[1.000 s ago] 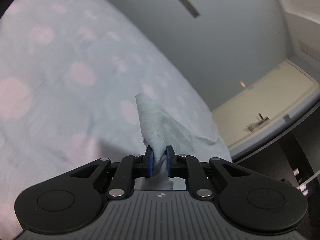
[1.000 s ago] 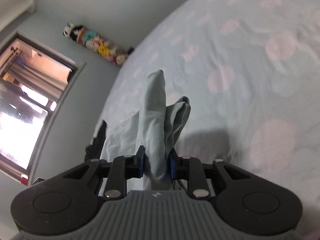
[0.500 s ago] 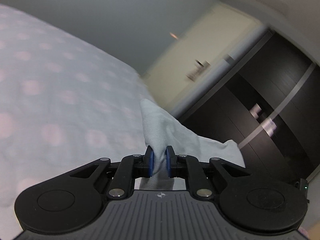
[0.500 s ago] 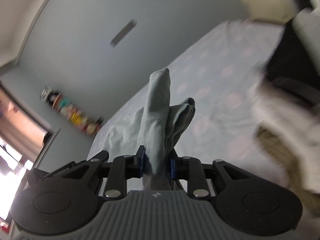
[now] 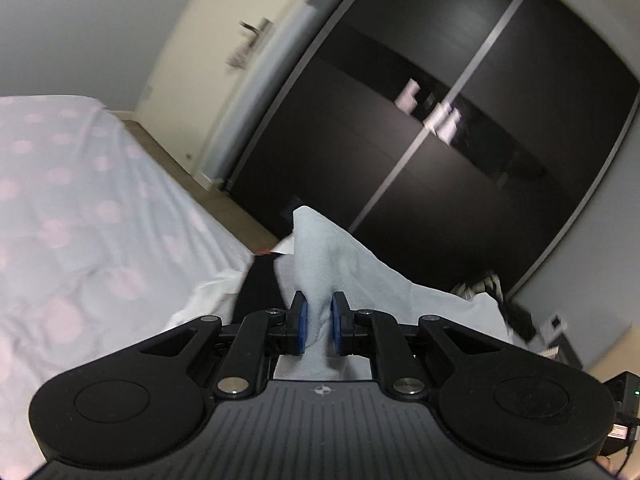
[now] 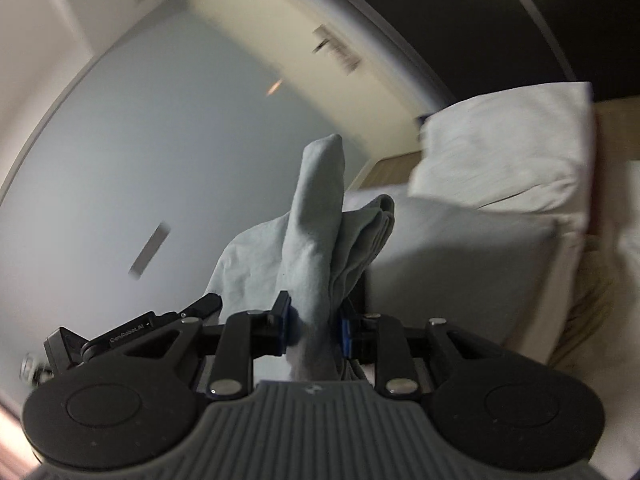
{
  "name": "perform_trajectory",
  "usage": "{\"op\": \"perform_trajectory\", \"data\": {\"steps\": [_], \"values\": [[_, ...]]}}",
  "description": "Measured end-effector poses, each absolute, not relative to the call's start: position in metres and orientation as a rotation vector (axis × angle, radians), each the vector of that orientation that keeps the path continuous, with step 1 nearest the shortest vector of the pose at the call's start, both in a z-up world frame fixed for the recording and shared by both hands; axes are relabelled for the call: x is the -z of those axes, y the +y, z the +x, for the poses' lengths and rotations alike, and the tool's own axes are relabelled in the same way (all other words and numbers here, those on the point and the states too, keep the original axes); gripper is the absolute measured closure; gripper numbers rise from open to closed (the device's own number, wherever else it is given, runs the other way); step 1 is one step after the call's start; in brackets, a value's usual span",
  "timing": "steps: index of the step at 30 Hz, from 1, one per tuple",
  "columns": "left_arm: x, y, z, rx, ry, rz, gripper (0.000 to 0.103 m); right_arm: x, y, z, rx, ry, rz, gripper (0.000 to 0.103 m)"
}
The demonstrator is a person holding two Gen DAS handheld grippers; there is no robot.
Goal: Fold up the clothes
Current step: 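Carry the folded shirt with both grippers onto the stack of folded clothes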
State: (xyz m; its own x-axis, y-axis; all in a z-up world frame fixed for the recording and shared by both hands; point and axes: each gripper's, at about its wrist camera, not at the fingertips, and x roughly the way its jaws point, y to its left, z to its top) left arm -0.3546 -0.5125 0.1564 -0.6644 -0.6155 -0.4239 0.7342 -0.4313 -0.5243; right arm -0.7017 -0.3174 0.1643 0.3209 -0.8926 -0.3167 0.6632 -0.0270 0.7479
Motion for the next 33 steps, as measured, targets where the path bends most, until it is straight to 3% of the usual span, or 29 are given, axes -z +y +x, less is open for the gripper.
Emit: {"op": "perform_trajectory", "data": {"steps": [14, 25, 33], "values": [[-0.123, -0.581, -0.41, 2.164, 0.901, 0.354, 0.093, -0.133, -0.339, -0.727, 1.428, -0.402, 1.115, 0.077], [-0.074, -0.607, -0.421, 2.098, 0.882, 0.508, 0.093, -0.083, -0.358, -0.721, 1.48, -0.295, 1.226, 0.075], [-0.08, -0.594, -0.415, 2.097, 0.851, 0.471, 0.09, -0.087, -0.361, -0.721, 1.508, -0.16, 1.109, 0.064]]}}
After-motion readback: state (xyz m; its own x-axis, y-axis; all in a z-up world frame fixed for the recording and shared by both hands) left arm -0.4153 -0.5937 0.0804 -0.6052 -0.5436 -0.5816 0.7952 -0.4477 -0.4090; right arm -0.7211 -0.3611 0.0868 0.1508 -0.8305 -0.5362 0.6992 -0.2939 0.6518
